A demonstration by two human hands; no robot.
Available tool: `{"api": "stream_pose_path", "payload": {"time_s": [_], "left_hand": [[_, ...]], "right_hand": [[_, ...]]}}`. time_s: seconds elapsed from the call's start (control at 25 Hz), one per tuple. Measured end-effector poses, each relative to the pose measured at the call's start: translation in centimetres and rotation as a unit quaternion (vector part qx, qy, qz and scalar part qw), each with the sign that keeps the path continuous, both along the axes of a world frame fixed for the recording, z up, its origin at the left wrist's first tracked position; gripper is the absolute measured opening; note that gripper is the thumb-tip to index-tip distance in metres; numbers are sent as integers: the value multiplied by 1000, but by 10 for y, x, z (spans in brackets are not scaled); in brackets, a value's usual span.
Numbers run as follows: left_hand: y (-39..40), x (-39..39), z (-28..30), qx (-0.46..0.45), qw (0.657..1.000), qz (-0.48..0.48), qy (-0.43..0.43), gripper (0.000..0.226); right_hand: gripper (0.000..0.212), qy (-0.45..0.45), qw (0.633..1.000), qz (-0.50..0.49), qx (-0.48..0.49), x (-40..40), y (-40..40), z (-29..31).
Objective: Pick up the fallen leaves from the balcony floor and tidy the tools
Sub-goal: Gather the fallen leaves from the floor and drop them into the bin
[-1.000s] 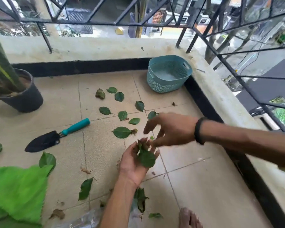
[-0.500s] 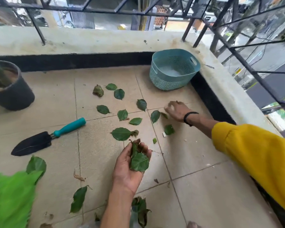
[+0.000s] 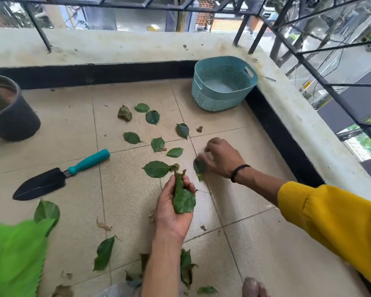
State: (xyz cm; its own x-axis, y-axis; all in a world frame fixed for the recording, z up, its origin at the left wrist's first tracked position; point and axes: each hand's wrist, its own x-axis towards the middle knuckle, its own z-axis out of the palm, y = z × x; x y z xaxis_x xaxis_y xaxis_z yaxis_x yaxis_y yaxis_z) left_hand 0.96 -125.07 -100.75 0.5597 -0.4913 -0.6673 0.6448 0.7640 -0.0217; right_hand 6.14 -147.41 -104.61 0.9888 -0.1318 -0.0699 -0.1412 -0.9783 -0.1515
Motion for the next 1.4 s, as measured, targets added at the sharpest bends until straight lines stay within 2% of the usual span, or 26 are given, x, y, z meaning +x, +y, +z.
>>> {"api": "stream_pose_path", "payload": {"time_s": [0.08, 0.2, 0.28, 0.36, 0.44, 0.56, 0.6, 0.68, 0.72, 0.76, 0.88, 1.0, 1.08, 1.16, 1.32, 1.4], "left_hand": [[5, 1, -3, -12, 1000, 14, 9, 21], [17, 0, -8, -35, 998, 43, 38, 24], [25, 0, -12, -52, 996, 49, 56, 24], [31, 3, -16, -74, 994, 57, 60, 12], [32, 5, -23, -103, 990, 78, 64, 14], [26, 6, -28, -130, 983, 115, 63, 14], [23, 5, -28, -128, 982, 122, 62, 15], [19, 1, -29, -112, 984, 123, 68, 20], [19, -2, -30, -103, 985, 117, 68, 23], [19, -5, -31, -97, 987, 108, 66, 26], [28, -8, -35, -76, 991, 83, 67, 30], [38, -3, -36, -58, 991, 95, 68, 34], [40, -1, -37, -49, 991, 107, 65, 36], [40, -1, -37, -43, 992, 104, 55, 40], [44, -2, -39, -40, 993, 99, 48, 45], [44, -2, -39, -31, 994, 98, 47, 45]], "right_hand": [[36, -21, 996, -50, 64, 16, -2, 1], [55, 107, 991, -35, 67, 55, -1, 6], [52, 153, 987, 6, 45, 69, 2, 5], [39, 135, 989, 6, 52, 62, 13, 1], [35, 85, 995, -8, 52, 34, 29, -2], [31, -13, 999, 30, -17, -24, 34, -7], [30, -43, 999, 3, -17, -33, 27, -7], [36, -33, 991, -127, 35, -38, 8, 2], [43, 14, 979, -183, 86, -37, -1, 7], [53, 70, 969, -195, 132, -36, -7, 12], [83, 175, 969, -70, 157, -34, 5, 26], [111, 193, 974, 47, 111, -35, 35, 25], [119, 200, 972, 95, 81, -40, 54, 16], [104, 190, 972, 121, 67, -48, 65, 7], [39, 144, 973, 105, 146, -55, 72, 0], [20, 118, 976, 82, 165, -53, 69, 2]]}}
